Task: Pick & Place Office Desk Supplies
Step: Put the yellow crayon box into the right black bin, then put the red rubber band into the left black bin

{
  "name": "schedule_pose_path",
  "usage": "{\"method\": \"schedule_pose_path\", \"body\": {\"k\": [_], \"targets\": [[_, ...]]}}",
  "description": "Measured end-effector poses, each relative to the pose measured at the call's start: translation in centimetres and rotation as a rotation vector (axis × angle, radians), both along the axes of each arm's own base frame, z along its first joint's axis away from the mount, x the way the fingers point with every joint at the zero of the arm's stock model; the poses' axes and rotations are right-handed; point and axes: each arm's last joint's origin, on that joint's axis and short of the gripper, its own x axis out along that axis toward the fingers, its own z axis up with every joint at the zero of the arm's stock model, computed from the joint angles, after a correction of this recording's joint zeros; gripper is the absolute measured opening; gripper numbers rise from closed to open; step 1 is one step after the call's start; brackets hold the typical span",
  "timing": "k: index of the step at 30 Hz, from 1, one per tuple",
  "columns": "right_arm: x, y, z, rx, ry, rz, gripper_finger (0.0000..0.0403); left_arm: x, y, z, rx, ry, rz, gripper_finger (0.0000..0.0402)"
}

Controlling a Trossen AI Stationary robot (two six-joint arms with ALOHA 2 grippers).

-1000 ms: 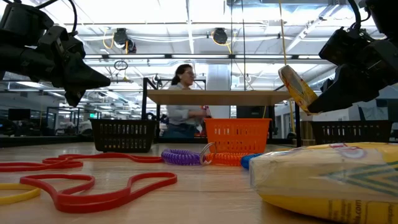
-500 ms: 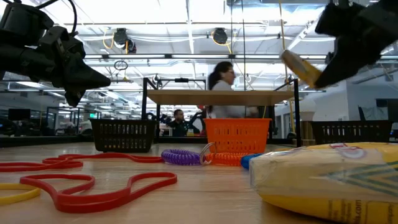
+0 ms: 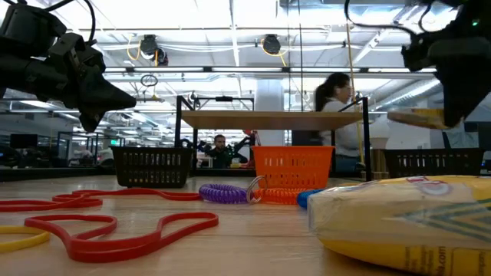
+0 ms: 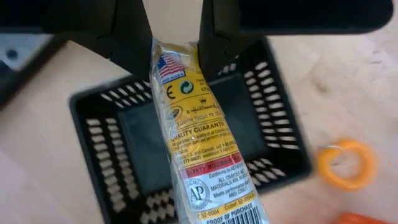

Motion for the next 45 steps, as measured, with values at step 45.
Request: {"method": "schedule_pose_path", "body": {"k": [45], "targets": [[3.5,-1.7,3.8,-0.328,-0.545,0.502,0.0184,0.0,-0.3,0.0,-0.039,-0.005,-0.091,0.0024]]}}
